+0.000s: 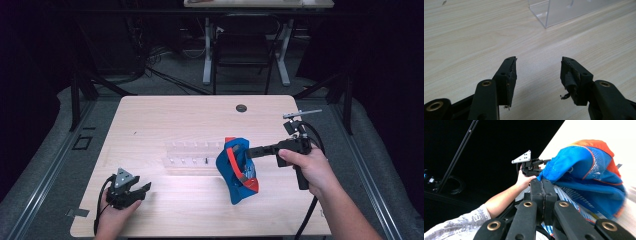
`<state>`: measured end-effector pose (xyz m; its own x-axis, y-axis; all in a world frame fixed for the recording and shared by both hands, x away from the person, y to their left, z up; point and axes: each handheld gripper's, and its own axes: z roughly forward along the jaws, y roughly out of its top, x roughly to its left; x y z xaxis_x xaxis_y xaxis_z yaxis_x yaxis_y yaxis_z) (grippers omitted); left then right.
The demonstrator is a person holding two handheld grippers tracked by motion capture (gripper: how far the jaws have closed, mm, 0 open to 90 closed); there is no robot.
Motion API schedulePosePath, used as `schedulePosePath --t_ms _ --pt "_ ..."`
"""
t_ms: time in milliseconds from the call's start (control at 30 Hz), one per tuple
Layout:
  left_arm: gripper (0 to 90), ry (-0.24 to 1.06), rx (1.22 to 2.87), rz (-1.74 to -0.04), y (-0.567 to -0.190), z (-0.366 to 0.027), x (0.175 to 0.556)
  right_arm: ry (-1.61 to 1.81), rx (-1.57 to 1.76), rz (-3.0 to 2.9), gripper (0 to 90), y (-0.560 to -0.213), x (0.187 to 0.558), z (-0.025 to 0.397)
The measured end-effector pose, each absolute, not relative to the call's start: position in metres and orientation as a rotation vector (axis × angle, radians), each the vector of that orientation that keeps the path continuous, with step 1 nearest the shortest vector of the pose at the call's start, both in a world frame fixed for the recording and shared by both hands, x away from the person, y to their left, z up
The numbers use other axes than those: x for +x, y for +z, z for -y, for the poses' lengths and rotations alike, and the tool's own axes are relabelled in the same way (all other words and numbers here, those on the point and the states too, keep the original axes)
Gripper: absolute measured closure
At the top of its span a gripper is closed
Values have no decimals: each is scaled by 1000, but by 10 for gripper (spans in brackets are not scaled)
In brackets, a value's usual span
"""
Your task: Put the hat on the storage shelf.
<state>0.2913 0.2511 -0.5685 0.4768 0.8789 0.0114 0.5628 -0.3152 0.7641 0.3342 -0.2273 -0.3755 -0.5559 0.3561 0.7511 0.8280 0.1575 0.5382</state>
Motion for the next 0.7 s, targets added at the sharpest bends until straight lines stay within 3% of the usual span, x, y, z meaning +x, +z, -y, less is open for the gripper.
schedulePosePath --t_ms 700 --pt "475 537 2011 -1113 -561 -236 286 -1510 -1147 1913 900 -348 352 221"
